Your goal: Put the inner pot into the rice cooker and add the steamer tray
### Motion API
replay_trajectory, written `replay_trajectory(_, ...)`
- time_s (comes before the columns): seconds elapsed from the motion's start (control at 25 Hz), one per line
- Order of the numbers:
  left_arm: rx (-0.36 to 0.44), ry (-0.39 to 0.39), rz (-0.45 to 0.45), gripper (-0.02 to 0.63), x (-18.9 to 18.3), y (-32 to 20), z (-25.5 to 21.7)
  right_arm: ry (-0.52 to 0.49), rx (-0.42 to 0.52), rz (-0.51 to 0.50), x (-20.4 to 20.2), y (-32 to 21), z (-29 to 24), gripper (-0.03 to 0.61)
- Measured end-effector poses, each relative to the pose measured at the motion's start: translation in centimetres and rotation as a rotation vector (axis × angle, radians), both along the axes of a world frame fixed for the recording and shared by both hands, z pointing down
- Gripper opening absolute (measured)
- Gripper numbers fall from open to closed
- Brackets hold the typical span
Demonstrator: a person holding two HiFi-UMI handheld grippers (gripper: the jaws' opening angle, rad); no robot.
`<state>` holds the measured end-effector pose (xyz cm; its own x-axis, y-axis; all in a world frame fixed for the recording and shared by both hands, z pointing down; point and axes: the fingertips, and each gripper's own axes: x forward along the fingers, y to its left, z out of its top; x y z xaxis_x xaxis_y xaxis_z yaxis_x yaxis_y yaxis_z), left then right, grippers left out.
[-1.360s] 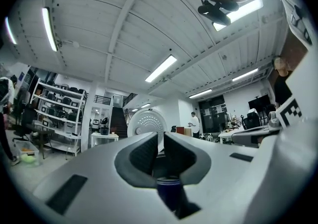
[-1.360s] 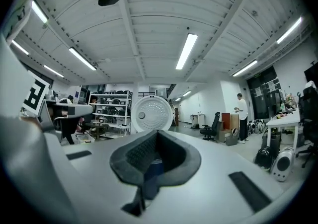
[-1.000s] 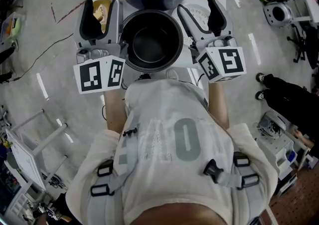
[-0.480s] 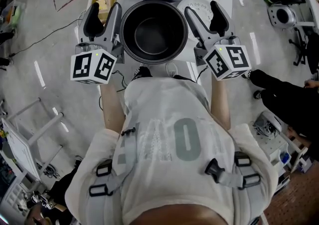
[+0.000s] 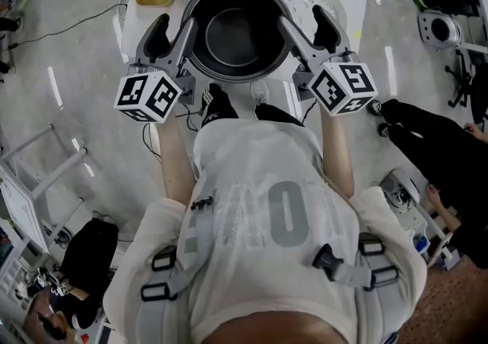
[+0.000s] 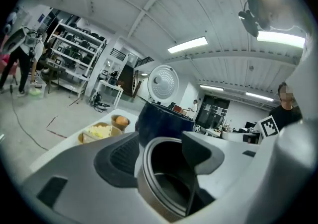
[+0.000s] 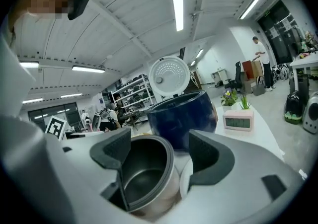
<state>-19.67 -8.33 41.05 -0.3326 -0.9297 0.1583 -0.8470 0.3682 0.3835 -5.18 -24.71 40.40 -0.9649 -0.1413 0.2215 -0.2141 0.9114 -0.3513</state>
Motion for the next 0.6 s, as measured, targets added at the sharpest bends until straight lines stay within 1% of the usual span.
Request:
replay_trajectory(0.16,-0.044,0.065,-0.011,0.253,1.3,0.8,3.1,0.054,-0.031,-0.038,0.4,1.1,2.6,0.356)
replay_trajectory(0.32,-0.056,0.110,-0.024,0.253,2.0,1.3,4.8,0.083,-0.042,-0.078,0.4,2.3,4.0,0.356)
replay_trajectory(0.4,-0.064,0.120,-0.024,0.253,2.2,1.5,5.4,0.099,-0.053,-0.084,0.4,2.7,4.8,0.356)
replay_trajectory(0.52,-0.098,0.112,-0.016,0.252,2.6,1.5,6.4,0.111,-0.083,-0.084,0.2,2.8,5.8,0.354)
replay_trajectory(0.6,-0.101,0.121,-0.017,0.252,2.8,1.5,6.7,0.124,-0.082,-0.096,-0.1,3.0,6.2,0.354)
